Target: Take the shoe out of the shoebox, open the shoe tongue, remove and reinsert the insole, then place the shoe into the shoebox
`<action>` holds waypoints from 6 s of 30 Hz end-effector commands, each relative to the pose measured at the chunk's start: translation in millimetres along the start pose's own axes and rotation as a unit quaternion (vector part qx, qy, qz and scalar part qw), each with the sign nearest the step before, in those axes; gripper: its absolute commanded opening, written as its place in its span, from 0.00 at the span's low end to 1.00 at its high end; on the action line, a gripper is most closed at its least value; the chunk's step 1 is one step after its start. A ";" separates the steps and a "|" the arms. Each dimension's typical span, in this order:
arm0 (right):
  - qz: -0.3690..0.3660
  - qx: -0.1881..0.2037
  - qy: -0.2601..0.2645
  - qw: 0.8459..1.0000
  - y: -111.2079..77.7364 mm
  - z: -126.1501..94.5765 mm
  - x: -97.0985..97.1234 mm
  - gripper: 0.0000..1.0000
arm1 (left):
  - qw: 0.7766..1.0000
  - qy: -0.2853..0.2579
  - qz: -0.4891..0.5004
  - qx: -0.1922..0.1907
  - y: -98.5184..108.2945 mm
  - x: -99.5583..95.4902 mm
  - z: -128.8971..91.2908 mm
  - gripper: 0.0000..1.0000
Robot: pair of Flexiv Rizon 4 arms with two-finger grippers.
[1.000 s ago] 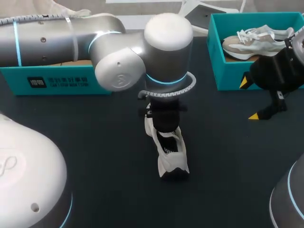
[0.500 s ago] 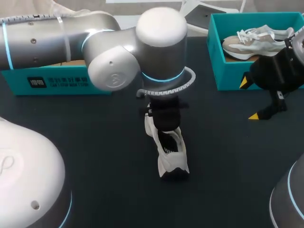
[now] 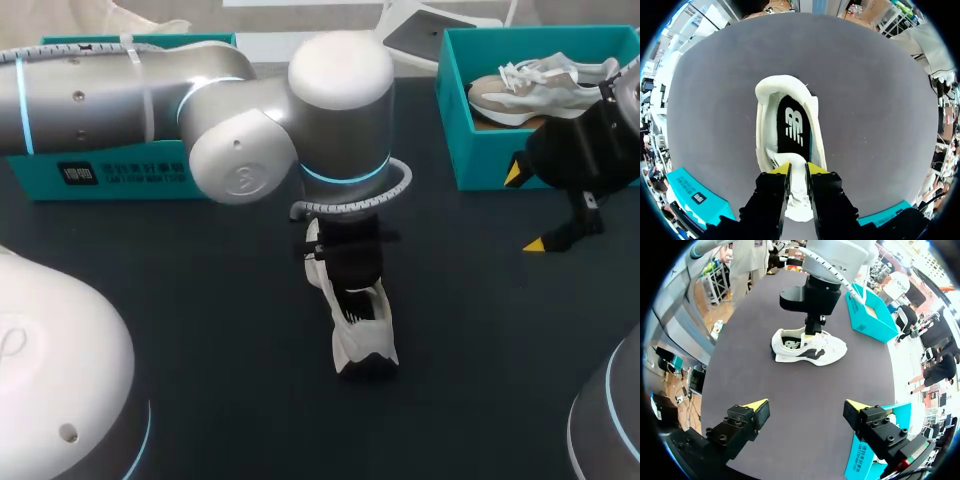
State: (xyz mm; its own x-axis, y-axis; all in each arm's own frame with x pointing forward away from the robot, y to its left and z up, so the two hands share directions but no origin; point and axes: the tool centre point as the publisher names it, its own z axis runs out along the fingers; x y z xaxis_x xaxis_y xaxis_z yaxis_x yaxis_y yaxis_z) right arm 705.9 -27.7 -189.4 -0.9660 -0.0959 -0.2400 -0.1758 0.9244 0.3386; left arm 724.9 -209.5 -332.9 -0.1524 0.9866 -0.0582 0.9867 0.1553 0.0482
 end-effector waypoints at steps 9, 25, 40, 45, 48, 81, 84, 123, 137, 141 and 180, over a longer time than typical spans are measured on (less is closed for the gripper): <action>0.000 0.001 0.001 1.000 0.7 1.4 -1.7 1.00 | 0.983 -0.012 -0.178 -0.049 8.7 10.1 -60.1 1.00; 0.000 0.001 0.001 1.000 0.7 1.4 -1.7 1.00 | 0.952 0.010 -0.303 -0.049 -0.4 7.0 -60.1 1.00; 0.000 0.001 0.001 1.000 0.7 1.4 -1.7 1.00 | 0.749 0.037 -0.661 -0.004 -30.6 21.4 -66.7 1.00; 0.000 0.001 0.001 1.000 0.7 1.4 -1.7 1.00 | 0.749 0.037 -0.661 -0.004 -30.6 21.4 -66.7 1.00; 0.000 0.001 0.001 1.000 0.7 1.4 -1.7 1.00 | 0.732 0.030 -0.680 0.014 -39.4 18.8 -57.5 1.00; 0.000 0.001 0.001 1.000 0.7 1.4 -1.7 1.00 | 0.714 0.014 -0.699 0.030 -114.0 -8.3 12.1 0.93; 0.000 0.001 0.001 1.000 0.7 1.4 -1.7 1.00 | 0.716 0.014 -0.698 0.020 -116.5 -9.6 21.8 0.81; 0.000 0.001 0.001 1.000 0.7 1.4 -1.7 1.00 | 0.711 0.180 -0.676 0.072 -106.1 16.4 27.7 0.00; 0.000 0.001 0.001 1.000 0.7 1.4 -1.7 1.00 | 0.732 0.191 -0.653 0.038 -65.7 54.5 -99.3 0.00; 0.000 0.001 0.001 1.000 0.7 1.4 -1.7 1.00 | 0.753 0.204 -0.625 0.029 -57.7 62.1 -132.6 0.00; 0.000 0.001 0.001 1.000 0.7 1.4 -1.7 1.00 | 0.796 0.163 -0.582 0.044 50.6 144.8 -185.6 0.00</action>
State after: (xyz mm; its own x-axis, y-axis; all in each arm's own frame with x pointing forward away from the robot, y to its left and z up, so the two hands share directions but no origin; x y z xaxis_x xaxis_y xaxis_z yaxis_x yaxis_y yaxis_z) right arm 705.9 -27.6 -189.4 -0.9660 -0.0960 -0.2400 -0.1759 0.9244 0.3385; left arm 726.7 -82.7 -159.3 -0.9598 0.1406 0.2428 0.1767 0.9751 0.1339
